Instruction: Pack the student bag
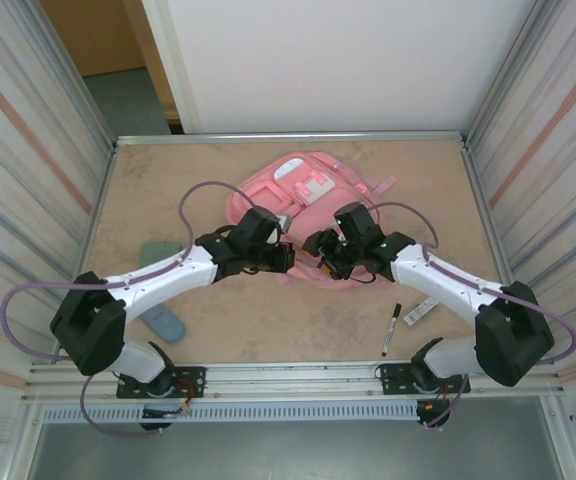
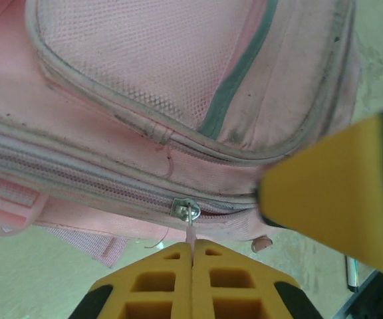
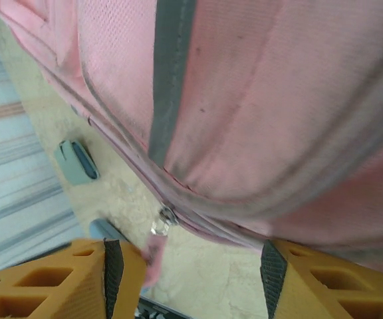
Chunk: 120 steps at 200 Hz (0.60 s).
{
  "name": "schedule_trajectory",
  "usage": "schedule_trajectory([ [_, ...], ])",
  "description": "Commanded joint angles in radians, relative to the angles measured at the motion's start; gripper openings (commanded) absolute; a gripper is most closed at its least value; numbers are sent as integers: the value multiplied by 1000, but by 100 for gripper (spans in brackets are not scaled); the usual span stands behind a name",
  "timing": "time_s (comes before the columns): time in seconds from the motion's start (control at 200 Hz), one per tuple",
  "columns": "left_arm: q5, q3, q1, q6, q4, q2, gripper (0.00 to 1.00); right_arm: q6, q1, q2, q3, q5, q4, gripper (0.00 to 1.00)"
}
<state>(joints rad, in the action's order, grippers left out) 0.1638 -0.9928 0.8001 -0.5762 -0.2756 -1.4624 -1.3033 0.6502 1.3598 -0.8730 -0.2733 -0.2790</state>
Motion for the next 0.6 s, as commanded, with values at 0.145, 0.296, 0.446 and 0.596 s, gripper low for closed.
schedule_trajectory([
  [0.145, 14, 9, -3, -16, 16, 20, 0, -136, 7, 57, -27, 120, -103, 57],
  [0.296, 34, 35, -3, -3, 16, 17, 0, -210, 11, 11, -4, 87, -120, 59],
  [0.446, 26, 43, -3, 87, 13, -1, 41, -143, 22, -43, -31, 183, -198, 61],
  [0.596, -4, 13, -3, 155, -12, -96, 54, -119, -39, -72, 22, 126, -169, 60],
])
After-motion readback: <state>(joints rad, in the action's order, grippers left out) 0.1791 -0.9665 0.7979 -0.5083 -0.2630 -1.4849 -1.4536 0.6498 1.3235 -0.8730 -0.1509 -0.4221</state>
